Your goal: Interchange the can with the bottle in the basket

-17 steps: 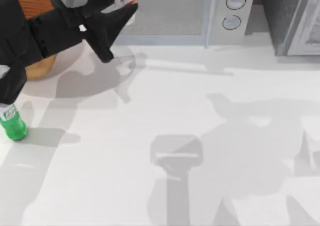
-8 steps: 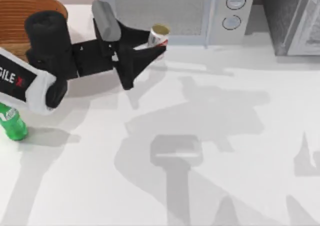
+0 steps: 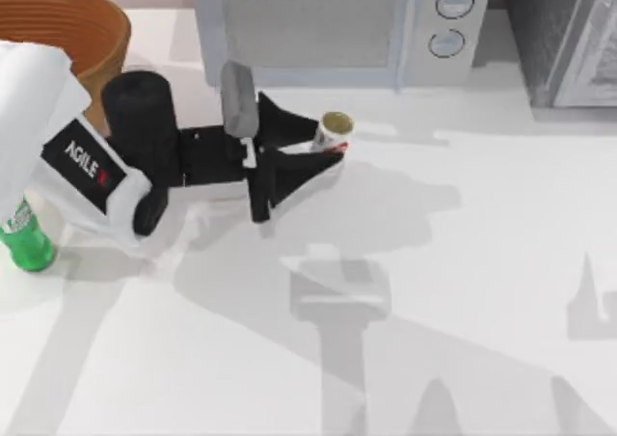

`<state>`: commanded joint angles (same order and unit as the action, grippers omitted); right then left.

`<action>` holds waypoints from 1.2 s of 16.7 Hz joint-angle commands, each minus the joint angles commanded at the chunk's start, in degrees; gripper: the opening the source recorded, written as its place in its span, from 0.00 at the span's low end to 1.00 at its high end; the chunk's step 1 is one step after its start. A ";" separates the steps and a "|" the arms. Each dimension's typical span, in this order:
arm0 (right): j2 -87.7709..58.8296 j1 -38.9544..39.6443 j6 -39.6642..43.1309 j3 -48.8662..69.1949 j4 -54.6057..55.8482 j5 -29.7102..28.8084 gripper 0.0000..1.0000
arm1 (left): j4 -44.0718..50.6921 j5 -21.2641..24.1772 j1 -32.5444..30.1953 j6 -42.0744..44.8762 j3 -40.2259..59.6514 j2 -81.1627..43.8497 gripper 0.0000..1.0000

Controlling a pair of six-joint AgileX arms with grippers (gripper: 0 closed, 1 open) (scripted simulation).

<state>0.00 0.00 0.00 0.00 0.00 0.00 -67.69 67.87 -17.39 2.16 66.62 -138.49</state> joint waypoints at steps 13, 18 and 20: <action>0.00 0.00 0.00 0.00 0.00 0.00 1.00 | -5.72 6.47 -1.09 -0.44 5.73 -8.92 0.00; 0.00 0.00 0.00 0.00 0.00 0.00 1.00 | -5.72 6.47 -1.09 -0.44 5.73 -8.92 0.38; 0.00 0.00 0.00 0.00 0.00 0.00 1.00 | -5.72 6.47 -1.09 -0.44 5.73 -8.92 0.53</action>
<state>0.00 0.00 0.00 0.00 0.00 0.00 -73.42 74.34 -18.48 1.72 72.35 -147.41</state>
